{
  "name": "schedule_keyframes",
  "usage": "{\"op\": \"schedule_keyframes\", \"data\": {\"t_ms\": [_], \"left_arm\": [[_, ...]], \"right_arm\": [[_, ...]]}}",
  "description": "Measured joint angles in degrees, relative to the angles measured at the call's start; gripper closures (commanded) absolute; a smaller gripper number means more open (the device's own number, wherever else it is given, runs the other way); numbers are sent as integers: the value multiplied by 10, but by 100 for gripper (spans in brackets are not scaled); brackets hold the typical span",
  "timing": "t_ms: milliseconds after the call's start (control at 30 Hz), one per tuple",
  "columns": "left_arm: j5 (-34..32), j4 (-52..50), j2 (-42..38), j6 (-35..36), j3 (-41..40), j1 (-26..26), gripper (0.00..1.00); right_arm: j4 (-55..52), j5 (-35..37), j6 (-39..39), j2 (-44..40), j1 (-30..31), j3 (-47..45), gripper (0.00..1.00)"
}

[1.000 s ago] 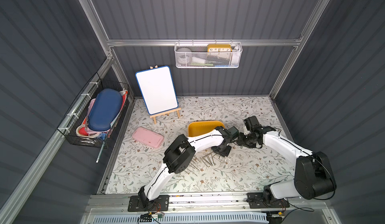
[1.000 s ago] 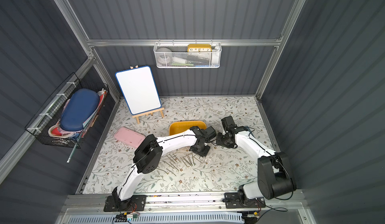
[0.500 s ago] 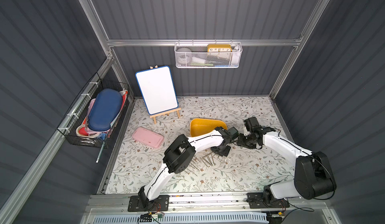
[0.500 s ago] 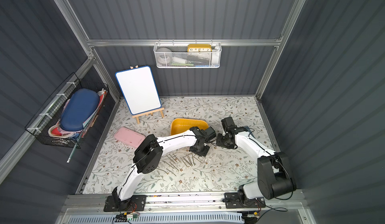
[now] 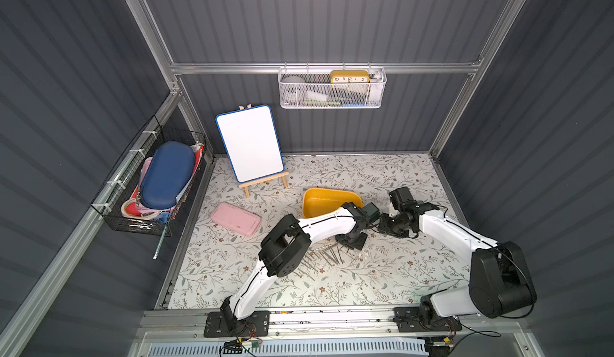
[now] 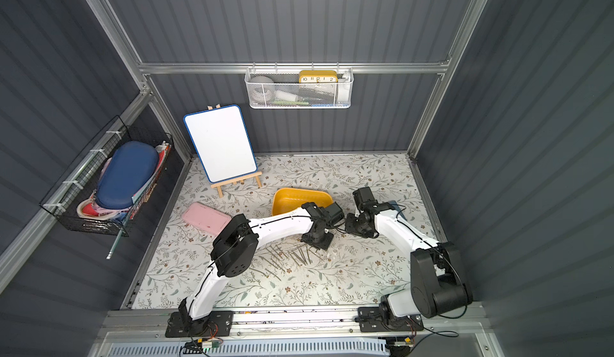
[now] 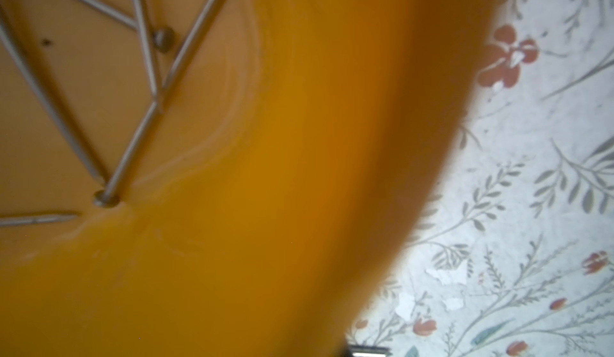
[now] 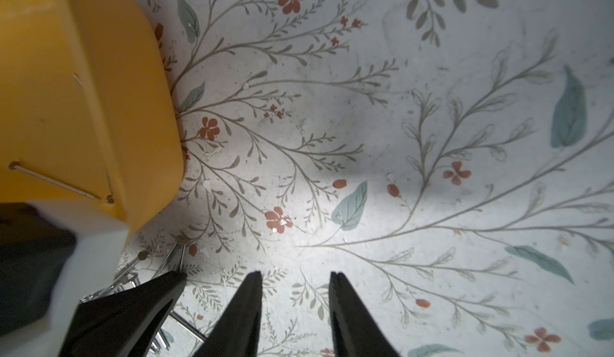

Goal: Put the nails on the desktop into the storage box
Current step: Pick up the nail from the center of the board, then place the nail in the storage box.

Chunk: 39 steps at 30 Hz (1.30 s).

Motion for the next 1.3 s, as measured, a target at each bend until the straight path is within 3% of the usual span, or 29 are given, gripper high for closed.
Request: {"op": "schedule_keyframes", "data": {"t_ms": [433, 700, 867, 1067, 1300], "left_arm": [[17, -36, -37, 0, 11, 0, 100], [50, -60, -51, 1, 120, 8, 100], [64, -60, -52, 16, 202, 57, 100], [62, -43, -25, 40, 216, 147, 100], [63, -16, 41, 48, 193, 165, 100]], "right_arm": [[0, 2, 0, -1, 0, 0, 62], [0, 4, 0, -1, 0, 0, 62], [0, 4, -1, -1, 0, 0, 62], [0, 5, -4, -1, -2, 0, 62], [0, 5, -9, -1, -3, 0, 62]]}}
